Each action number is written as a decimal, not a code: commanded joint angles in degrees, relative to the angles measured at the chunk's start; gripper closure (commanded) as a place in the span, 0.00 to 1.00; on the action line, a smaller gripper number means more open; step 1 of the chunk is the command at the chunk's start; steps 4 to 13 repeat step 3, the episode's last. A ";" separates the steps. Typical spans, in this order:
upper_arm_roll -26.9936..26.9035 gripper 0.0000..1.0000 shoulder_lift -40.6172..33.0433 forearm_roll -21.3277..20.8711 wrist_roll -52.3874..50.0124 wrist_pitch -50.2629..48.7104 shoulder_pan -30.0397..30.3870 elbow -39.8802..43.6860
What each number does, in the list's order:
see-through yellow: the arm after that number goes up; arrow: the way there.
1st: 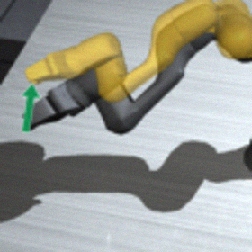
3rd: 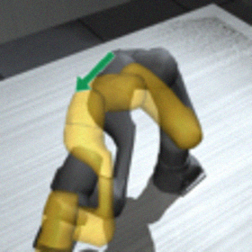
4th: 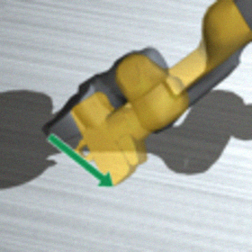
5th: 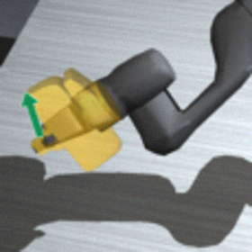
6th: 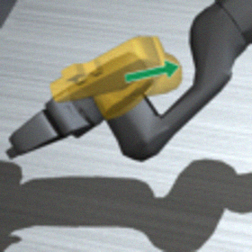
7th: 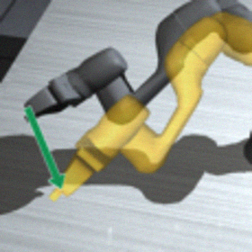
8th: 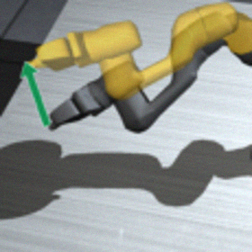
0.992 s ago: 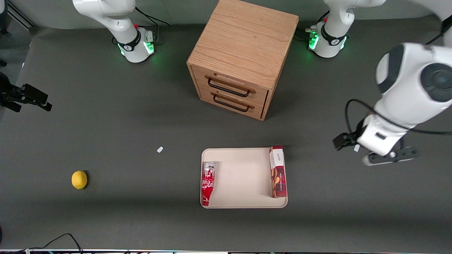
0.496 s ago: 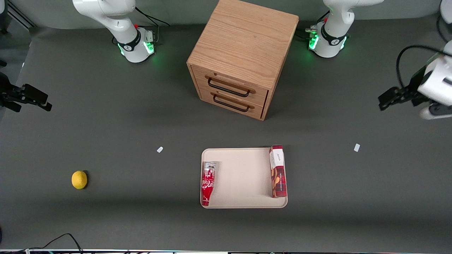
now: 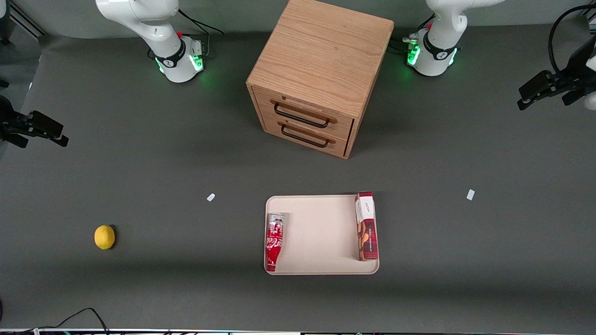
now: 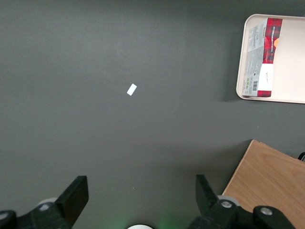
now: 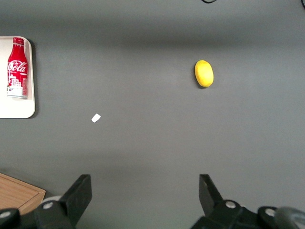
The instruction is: Place red cookie box on tray
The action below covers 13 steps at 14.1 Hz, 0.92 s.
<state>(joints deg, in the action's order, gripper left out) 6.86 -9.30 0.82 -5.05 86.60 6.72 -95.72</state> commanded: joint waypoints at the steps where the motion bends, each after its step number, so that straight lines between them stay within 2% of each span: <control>1: 0.70 0.00 -2.39 0.94 2.06 -1.60 1.63 -1.75; 13: 0.70 0.00 -2.92 0.94 2.07 -2.04 1.63 -1.67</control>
